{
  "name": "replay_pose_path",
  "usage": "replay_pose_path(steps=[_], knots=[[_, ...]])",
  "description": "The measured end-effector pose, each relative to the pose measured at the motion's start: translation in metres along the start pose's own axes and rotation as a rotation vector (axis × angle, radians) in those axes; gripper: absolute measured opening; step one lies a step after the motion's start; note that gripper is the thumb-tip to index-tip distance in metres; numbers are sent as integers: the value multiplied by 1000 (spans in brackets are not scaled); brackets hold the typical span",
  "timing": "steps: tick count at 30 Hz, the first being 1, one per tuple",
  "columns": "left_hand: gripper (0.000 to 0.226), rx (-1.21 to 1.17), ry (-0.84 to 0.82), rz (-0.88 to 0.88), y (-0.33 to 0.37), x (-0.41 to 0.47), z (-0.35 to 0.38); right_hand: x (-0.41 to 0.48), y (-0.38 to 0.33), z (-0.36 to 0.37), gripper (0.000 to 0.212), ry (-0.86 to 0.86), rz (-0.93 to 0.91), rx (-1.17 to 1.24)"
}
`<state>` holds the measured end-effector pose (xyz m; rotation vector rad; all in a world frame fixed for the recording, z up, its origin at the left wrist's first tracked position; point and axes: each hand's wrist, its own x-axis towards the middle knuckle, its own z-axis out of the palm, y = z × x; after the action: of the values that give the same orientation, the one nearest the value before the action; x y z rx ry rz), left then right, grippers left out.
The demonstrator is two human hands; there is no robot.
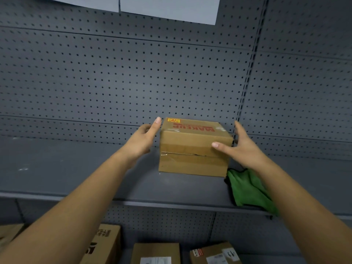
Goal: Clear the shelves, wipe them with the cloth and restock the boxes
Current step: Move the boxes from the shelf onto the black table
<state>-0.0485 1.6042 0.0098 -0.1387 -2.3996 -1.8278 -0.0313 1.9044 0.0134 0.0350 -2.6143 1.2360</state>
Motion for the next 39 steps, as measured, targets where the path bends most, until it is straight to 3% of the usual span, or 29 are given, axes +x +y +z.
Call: replay_pose_path(steps=[8, 10, 12, 14, 17, 34, 39], knots=[[83, -38, -130, -11, -6, 17, 22, 23, 22, 6, 143, -194, 78, 202], [82, -29, -158, 15, -6, 17, 27, 25, 23, 10, 133, -245, 36, 244], [78, -23, -169, 38, -7, 19, 30, 27, 25, 13, 109, -270, -15, 266], [72, -24, -173, 53, -9, 22, 32, 29, 26, 14, 95, -269, -35, 293], [68, -28, -166, 56, -12, 21, 34, 32, 27, 16, 91, -281, -45, 337], [37, -115, -89, 194, 20, -2, 37, 18, 8, -11, 89, -218, -192, 346], [45, -108, -104, 229, 33, -16, 38, 4, 2, -23, 88, -197, -209, 357]])
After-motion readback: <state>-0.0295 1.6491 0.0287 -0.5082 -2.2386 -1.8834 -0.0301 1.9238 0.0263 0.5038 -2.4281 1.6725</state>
